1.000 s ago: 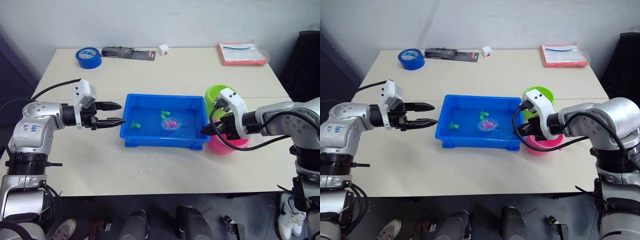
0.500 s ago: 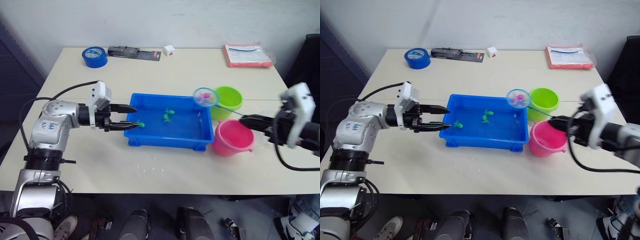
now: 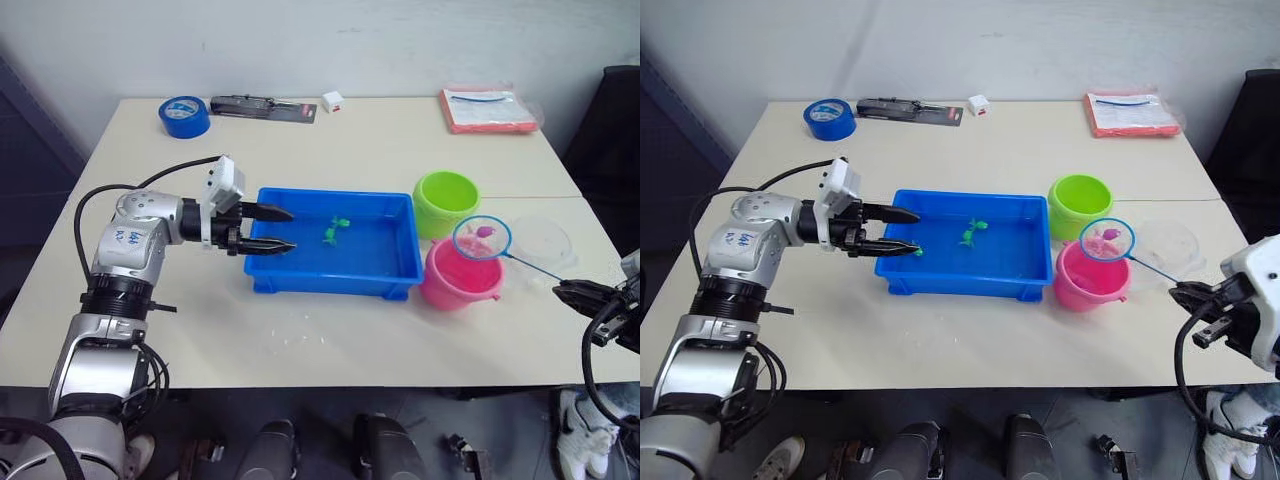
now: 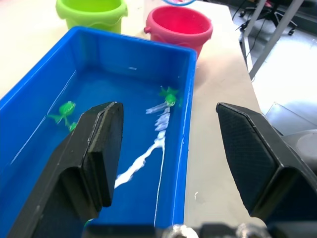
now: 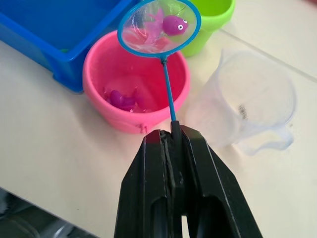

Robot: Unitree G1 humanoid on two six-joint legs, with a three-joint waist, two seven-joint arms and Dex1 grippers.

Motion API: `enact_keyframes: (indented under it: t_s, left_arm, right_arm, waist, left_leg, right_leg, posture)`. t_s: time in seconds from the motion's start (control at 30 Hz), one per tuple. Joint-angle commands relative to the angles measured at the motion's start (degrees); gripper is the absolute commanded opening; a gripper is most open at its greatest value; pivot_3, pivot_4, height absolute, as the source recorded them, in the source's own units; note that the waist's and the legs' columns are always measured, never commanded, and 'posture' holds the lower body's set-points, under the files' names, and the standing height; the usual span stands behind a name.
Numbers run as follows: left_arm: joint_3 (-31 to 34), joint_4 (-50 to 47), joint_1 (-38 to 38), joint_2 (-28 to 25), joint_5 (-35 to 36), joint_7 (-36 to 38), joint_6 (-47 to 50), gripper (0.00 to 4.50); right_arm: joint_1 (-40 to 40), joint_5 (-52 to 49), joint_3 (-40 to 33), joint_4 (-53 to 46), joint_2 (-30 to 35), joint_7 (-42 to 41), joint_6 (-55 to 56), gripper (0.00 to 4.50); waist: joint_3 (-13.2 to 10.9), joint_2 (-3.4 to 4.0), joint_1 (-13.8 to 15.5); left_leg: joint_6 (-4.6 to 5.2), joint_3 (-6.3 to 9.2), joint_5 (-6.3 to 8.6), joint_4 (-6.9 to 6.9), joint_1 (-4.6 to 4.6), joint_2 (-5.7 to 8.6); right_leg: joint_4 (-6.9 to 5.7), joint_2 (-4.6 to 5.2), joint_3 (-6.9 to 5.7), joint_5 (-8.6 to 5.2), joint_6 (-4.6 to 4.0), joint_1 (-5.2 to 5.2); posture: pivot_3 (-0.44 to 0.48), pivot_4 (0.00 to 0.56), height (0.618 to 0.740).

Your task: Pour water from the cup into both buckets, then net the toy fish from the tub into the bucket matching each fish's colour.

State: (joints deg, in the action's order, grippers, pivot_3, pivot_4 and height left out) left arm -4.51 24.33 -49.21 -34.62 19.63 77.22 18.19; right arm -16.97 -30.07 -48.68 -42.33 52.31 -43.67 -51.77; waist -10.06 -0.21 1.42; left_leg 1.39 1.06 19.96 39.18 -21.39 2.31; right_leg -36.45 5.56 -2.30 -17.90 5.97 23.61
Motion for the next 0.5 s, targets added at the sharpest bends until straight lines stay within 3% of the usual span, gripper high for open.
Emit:
enact_keyframes:
  t_s: [0.03,0.2,0.5]
  left_arm:
    - [0.6,0.6,-1.4,-0.2,-0.4,0.8,-1.1,3.26]
    - [0.7,1.2,-1.6,-0.3,-0.8,1.2,-1.5,3.26]
    - [1.1,0.8,-0.8,-0.6,-0.9,1.5,-1.5,3.26]
  right_arm:
    - [-2.8,8.3,3.4,-1.8,-3.0,1.6,13.3,0.8]
    - [-8.0,23.0,9.3,2.3,-6.2,5.2,31.7,0.8]
    - [-12.1,38.2,9.3,12.7,-10.4,11.9,57.3,0.8]
  waist:
    - [0.0,0.0,0.0]
    - [0.0,0.0,0.1]
    - [0.0,0.0,0.0]
  left_leg:
    - [0.0,0.0,0.0,-0.01,0.0,0.0]
    - [0.02,-0.01,-0.01,0.04,0.01,0.11]
    - [0.01,-0.03,-0.02,0.01,0.06,0.07]
  right_leg:
    - [0.0,-0.02,0.04,0.0,0.0,0.0]
    - [-0.02,0.0,0.11,0.0,0.0,-0.01]
    - [-0.01,-0.06,0.12,0.0,0.0,-0.03]
  posture:
    - [0.0,0.15,0.737]
    - [0.0,0.15,0.737]
    - [0.0,0.15,0.737]
